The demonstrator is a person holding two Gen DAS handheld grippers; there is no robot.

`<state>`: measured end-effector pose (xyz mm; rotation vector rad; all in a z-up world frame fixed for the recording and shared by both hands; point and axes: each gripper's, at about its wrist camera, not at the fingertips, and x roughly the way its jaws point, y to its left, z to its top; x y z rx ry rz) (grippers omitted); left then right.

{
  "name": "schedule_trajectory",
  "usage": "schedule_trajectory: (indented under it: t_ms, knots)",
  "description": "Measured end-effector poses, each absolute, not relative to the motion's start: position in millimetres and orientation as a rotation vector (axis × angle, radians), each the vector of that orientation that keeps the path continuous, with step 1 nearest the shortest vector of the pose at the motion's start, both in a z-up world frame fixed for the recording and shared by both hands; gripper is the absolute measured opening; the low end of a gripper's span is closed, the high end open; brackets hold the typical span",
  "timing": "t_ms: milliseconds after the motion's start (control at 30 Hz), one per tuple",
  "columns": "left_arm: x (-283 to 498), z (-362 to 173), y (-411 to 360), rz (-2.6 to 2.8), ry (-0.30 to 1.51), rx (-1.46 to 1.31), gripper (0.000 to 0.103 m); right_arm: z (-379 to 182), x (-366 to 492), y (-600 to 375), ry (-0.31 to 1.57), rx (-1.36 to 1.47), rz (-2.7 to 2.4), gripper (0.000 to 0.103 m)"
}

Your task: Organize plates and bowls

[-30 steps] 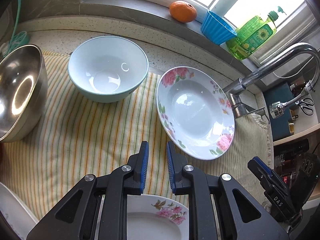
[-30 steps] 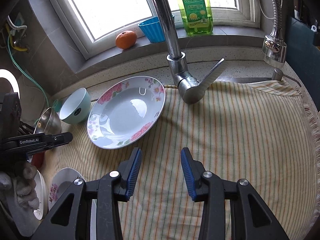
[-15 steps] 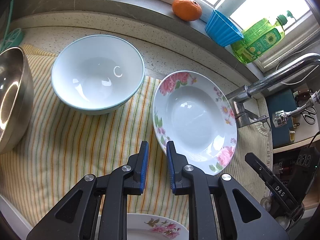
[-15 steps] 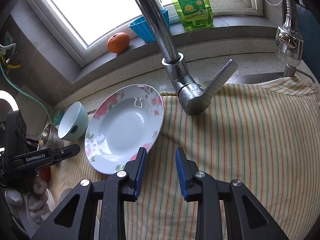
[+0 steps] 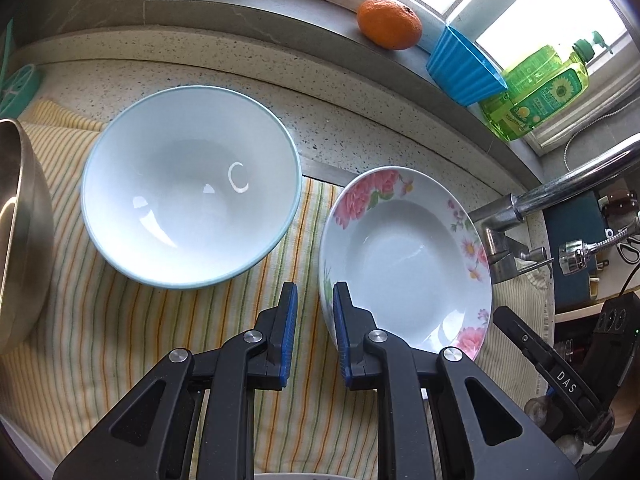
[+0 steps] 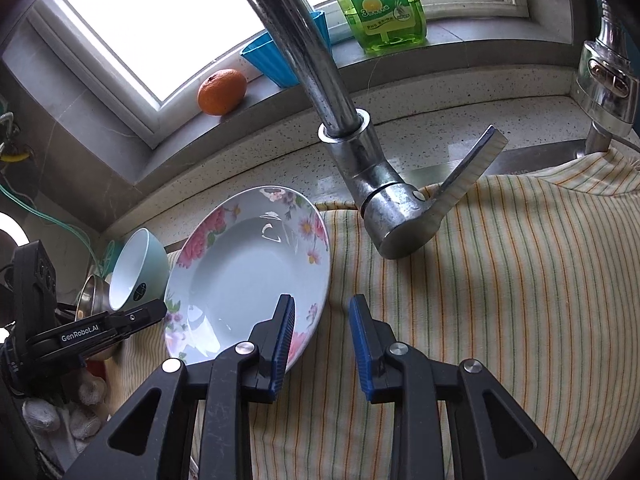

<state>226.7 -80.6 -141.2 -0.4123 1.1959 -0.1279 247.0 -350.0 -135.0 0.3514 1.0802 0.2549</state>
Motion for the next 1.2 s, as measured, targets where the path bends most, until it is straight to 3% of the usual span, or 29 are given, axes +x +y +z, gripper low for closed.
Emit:
schedule_trajectory:
  t_ms: [600,1200]
  knots:
    - [244,-147,-83,-0.143,1.209,-0.397,0.016,-145,266,-343,1.097,0.346,0.243,0.026]
    - [249,-148,-89,-0.160,1.215,-0.380,0.014,-148,275,-337,1.123,0.336,0.253,0.012]
